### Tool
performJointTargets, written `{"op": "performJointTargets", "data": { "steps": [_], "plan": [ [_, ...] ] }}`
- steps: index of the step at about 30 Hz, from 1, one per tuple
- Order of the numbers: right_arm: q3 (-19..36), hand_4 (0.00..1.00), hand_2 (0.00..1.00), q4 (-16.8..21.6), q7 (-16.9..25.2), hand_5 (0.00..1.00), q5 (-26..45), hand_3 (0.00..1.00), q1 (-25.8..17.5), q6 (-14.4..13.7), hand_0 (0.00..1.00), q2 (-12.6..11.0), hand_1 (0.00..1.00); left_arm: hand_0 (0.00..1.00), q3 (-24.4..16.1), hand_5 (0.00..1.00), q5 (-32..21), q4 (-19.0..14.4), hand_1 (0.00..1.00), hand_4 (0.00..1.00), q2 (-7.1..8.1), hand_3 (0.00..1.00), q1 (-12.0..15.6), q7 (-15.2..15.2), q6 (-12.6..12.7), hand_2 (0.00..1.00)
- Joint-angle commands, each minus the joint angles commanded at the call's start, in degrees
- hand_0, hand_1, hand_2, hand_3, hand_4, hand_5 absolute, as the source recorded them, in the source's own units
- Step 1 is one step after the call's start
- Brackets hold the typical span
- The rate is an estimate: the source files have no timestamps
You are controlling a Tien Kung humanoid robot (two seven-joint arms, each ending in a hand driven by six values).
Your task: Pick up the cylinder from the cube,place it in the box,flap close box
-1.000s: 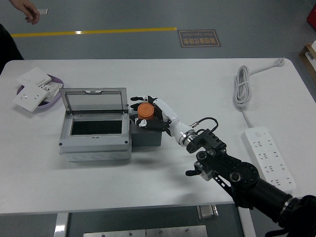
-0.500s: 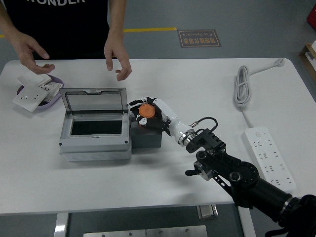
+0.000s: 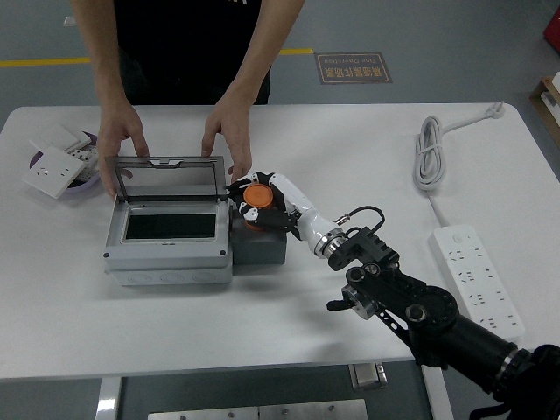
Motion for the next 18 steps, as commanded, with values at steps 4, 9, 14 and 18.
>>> {"op": "performJointTargets", "data": {
  "steps": [4,9,14,18],
  "plan": [
    [0.11,0.002,0.499,0.13,0.35,0.002,0.01,0.395,0.12,-0.58,0.477,0.00,0.534,0.923,0.03,0.002,-0.10,0.00,0.852,0.002,-0.01,0.951,0.02,-0.11,0.02,0.854],
    [0.28,0.002,0.496,1.30,0.47,0.002,-0.39,0.346,0.51,-1.57,0.469,0.00,0.528,0.923,-0.08,0.002,-0.05,0.00,0.852,0.002,-0.01,0.951,0.14,-0.11,0.00,0.854],
    [0.08,0.002,0.492,4.23,-0.33,0.002,-2.00,0.320,0.90,-3.25,0.460,0.00,0.523,0.923,-0.30,0.002,0.04,0.00,0.852,0.002,-0.01,0.951,0.23,-0.06,0.02,0.854],
    [-0.38,0.002,0.492,7.12,-1.06,0.002,-3.44,0.320,1.38,-4.36,0.460,-0.03,0.523,0.923,-0.35,0.002,0.02,0.00,0.852,0.002,-0.03,0.951,0.19,-0.03,0.01,0.854]
  ]
}}
